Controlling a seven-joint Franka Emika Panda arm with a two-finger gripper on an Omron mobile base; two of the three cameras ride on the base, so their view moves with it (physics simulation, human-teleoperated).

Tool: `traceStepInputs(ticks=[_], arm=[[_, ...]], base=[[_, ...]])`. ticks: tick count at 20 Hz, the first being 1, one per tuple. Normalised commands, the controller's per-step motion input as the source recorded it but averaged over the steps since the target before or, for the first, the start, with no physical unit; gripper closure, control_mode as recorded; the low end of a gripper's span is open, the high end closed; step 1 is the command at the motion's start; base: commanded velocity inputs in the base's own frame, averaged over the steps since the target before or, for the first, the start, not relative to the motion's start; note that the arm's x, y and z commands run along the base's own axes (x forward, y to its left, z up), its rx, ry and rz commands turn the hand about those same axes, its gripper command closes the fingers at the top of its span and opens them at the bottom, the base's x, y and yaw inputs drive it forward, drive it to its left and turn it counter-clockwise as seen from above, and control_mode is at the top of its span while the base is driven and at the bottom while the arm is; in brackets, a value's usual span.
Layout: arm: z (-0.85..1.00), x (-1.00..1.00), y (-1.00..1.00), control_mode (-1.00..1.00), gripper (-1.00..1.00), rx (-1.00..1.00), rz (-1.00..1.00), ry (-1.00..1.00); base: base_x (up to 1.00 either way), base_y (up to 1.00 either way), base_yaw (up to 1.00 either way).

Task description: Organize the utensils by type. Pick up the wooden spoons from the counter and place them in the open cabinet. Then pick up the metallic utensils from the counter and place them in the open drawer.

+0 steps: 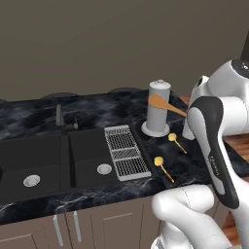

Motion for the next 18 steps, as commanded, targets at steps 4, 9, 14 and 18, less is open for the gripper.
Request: traceStepInputs(ticks=[4, 9, 14, 18], arm=[[0.0, 0.0, 0.0, 1.0, 1.0, 0.0, 0.0, 0.0], [0.0, 0.0, 0.0, 1.0, 1.0, 0.0, 0.0, 0.0], [0.0, 0.0, 0.0, 1.0, 1.0, 0.0, 0.0, 0.0], [0.0, 0.0, 0.0, 1.0, 1.0, 0.0, 0.0, 0.0]], base=[[-0.01, 0.0, 0.0], [-0.47, 0.0, 0.02], [-0.69, 0.02, 0.03], [-0.58, 0.12, 0.02]])
